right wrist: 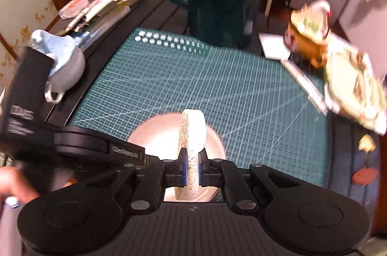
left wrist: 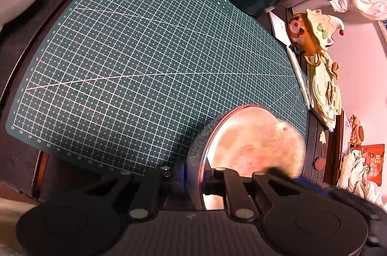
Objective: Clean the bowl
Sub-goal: 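Lift the sponge out and press it back into the bowl with the right tool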
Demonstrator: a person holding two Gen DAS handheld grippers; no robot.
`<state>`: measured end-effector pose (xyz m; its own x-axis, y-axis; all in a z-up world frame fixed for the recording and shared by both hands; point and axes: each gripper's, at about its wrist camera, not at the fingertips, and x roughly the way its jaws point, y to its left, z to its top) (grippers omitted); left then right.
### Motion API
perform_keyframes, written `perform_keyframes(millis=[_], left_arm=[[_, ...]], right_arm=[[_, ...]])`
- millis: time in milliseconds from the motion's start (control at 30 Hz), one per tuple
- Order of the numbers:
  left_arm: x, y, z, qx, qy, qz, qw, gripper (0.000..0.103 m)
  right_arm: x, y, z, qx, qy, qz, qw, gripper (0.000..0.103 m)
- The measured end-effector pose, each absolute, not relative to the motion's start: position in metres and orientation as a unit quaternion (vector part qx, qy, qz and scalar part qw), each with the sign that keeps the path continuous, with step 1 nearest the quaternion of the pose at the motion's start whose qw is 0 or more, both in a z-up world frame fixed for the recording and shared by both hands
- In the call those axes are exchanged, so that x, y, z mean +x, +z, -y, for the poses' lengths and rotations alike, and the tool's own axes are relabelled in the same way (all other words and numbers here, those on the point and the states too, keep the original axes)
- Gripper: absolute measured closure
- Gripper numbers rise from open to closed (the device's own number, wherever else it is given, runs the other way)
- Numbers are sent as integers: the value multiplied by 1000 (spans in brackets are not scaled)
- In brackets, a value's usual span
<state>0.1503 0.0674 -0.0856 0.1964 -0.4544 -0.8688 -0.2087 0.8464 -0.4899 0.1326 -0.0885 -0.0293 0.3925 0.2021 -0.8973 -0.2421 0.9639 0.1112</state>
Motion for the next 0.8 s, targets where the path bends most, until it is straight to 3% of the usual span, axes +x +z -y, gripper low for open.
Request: perform_keyframes(millis=[67,500,800], left_arm=[[150,-85,-68,-264,-85,-628,727,91],[154,-85,-66,-262,-86,-629,727,91],[154,-86,-67,-267,-85,-629,725,91]], right_arm=[[130,-37,89,-3,137,-539,831,96],[112,-16,70,-193,91,-484,849,96],[123,3,80,-79,138,-496,853,96]])
